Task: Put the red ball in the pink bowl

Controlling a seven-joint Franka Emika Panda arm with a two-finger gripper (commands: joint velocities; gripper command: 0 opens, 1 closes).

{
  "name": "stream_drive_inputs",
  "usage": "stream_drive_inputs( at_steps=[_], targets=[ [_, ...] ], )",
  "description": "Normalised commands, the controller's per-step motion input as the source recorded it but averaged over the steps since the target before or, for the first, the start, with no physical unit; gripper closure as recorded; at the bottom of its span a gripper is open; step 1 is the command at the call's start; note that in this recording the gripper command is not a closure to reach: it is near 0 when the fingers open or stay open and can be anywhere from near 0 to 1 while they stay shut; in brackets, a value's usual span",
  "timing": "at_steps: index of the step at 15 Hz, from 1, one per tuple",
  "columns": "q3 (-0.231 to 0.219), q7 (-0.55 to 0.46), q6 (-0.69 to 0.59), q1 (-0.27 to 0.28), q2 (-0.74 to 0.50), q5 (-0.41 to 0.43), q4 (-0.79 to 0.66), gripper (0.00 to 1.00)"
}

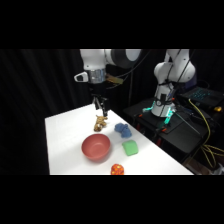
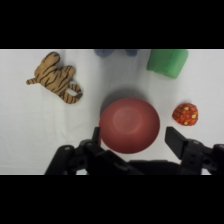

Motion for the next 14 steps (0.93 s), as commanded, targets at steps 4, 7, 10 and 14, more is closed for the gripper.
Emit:
stream_drive_inputs(
  at_steps=[4, 7, 10, 14],
  targets=[
    [0.015, 0.05, 0.0, 0.042, -0.03, -0.039, -0.01, 0.0],
    [0.072, 0.17, 0.06, 0.121, -0.04, -0.088, -0.03, 0.0],
    [0.092, 0.2, 0.13, 0.137, 0.04, -0.113, 0.0, 0.0],
    [0.082, 0.11, 0.24, 0.105, 0.15, -0.097, 0.05, 0.0]
  ],
)
